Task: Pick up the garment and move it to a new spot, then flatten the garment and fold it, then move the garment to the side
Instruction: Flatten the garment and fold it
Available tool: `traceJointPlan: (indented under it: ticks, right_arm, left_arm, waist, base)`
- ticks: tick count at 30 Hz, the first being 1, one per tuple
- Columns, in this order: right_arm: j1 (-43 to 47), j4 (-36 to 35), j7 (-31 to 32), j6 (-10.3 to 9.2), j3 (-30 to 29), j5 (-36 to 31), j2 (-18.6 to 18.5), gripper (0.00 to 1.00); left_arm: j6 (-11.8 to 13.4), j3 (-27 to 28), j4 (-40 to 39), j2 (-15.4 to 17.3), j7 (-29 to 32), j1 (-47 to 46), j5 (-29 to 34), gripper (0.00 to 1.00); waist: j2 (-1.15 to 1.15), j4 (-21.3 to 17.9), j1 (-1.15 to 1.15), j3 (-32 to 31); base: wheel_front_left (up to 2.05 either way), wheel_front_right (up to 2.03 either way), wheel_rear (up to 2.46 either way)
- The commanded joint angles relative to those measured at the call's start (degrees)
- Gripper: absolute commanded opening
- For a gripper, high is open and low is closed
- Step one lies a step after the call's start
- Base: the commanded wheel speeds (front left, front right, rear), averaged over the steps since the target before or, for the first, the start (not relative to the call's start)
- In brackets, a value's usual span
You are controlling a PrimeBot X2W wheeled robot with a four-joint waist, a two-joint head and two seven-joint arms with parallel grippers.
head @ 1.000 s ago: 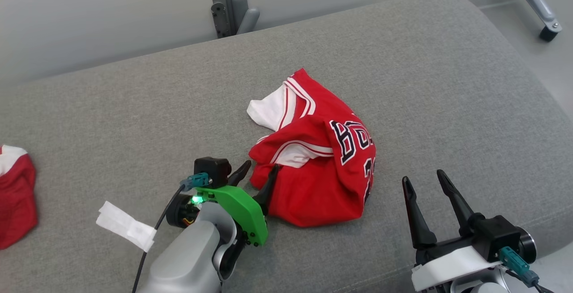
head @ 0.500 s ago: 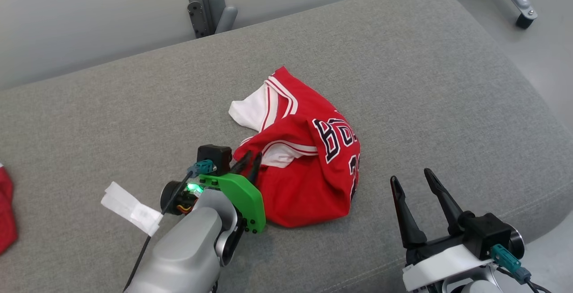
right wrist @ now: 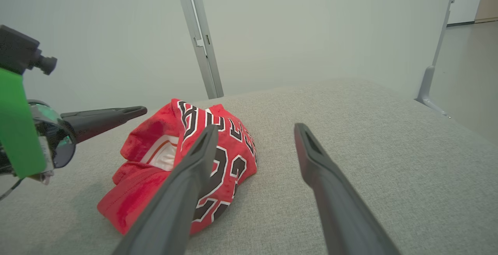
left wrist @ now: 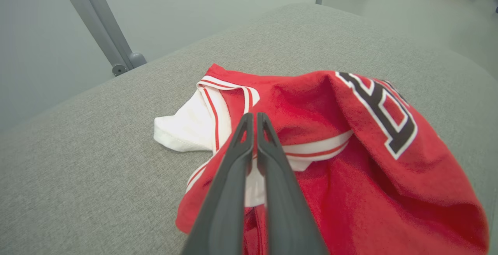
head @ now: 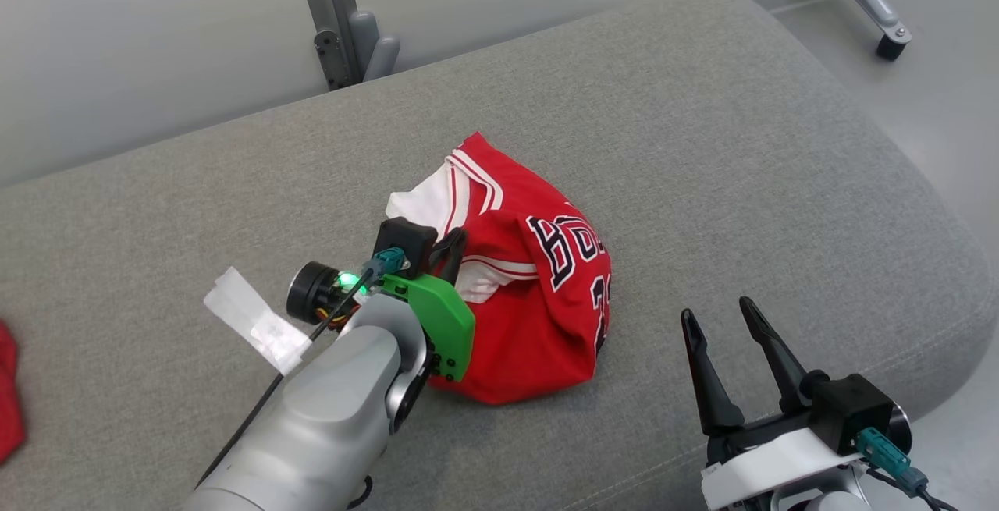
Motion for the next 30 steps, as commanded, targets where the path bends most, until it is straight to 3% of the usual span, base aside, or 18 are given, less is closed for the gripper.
traceJointPlan:
  ticks: [1,2,9,16,17,18,19,30]
  right_arm:
    - [0.3,-0.2,-0.3,0.0,0.1,0.3,-0.1,1.0]
    - [0.6,-0.2,-0.3,0.0,0.0,0.5,-0.1,1.0]
    - [1.2,0.0,-0.3,0.0,-1.6,0.6,-0.1,1.0]
    - [-1.2,-0.2,-0.3,0.0,-0.4,1.0,-0.1,1.0]
    - [-1.2,-0.2,-0.3,0.0,-0.3,1.1,-0.1,1.0]
    - [-1.2,-0.2,-0.3,0.0,-0.3,1.1,-0.1,1.0]
    - [-1.2,-0.1,-0.3,0.0,-0.4,1.2,-0.1,1.0]
    - [1.5,1.1,-0.3,0.0,-0.6,1.6,-0.1,1.0]
  left_arm:
    - [0.6,-0.3,1.2,0.4,0.4,-0.3,0.1,0.41]
    - [0.7,-0.4,2.1,0.4,1.0,0.1,-0.3,1.0]
    - [2.0,0.8,7.1,0.4,2.3,2.1,-3.1,1.0]
    - [1.3,1.3,8.9,0.3,3.4,1.2,-5.6,1.0]
    - [1.1,0.7,8.8,0.3,3.1,0.8,-5.0,0.47]
    - [0.9,0.4,8.5,0.3,2.5,0.5,-4.8,0.17]
    - [0.5,0.2,8.3,0.3,2.2,0.4,-4.9,0.0]
    - [-2.1,-1.5,-1.9,0.3,-0.3,-4.8,-5.7,0.0]
  waist:
    - [0.0,-0.4,0.0,-0.1]
    - [0.0,-0.5,0.0,-0.1]
    - [0.0,-0.4,0.0,0.7]
    - [0.0,-1.1,0.0,2.7]
    - [0.0,-1.3,0.0,2.8]
    - [0.0,-1.4,0.0,2.9]
    - [0.0,-1.5,0.0,2.9]
    - [0.0,-3.7,0.0,-2.9]
  base:
    - [0.0,0.0,0.0]
    - [0.0,0.0,0.0]
    - [0.0,0.0,0.0]
    - [0.0,0.0,0.0]
    - [0.0,0.0,0.0]
    - [0.0,0.0,0.0]
    - [0.0,0.0,0.0]
    - [0.0,0.0,0.0]
